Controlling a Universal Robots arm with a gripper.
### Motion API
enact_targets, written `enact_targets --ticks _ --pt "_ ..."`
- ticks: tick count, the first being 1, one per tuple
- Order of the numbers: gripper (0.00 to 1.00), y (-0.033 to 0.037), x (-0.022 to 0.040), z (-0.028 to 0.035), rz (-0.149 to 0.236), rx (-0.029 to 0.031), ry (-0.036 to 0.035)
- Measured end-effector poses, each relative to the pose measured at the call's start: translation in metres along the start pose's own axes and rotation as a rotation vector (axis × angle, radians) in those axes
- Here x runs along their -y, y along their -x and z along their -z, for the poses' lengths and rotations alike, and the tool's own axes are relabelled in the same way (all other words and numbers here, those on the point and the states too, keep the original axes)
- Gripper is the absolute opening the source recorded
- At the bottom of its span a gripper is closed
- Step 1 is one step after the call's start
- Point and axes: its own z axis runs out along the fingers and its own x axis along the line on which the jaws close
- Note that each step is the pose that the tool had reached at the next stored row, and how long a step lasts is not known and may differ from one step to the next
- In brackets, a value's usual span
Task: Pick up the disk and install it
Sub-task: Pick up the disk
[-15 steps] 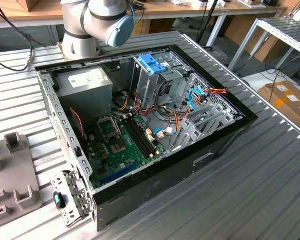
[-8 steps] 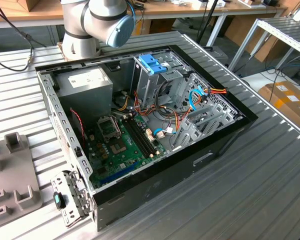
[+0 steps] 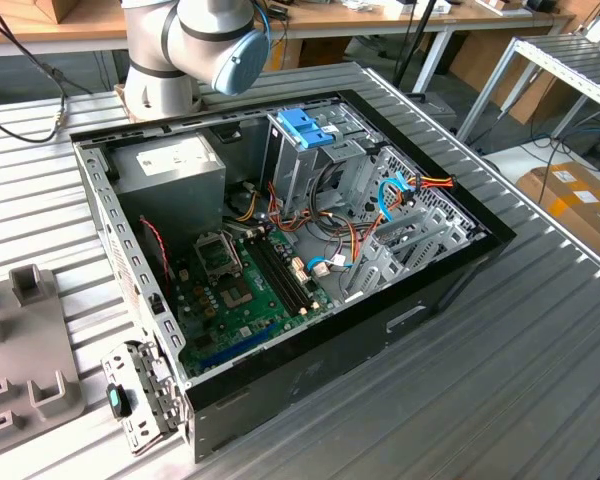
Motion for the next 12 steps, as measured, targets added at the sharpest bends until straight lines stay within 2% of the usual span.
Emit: enact_targets --ticks 7,9,12 --pt "0.11 0.0000 0.0000 -0.0001 0.074 -0.0016 0.0019" --pt "0.11 0.0000 0.0000 -0.0002 0.106 -0.0023 0.0028" --pt "0.11 0.0000 0.0000 -0.0002 0.111 -0.0024 0.0029"
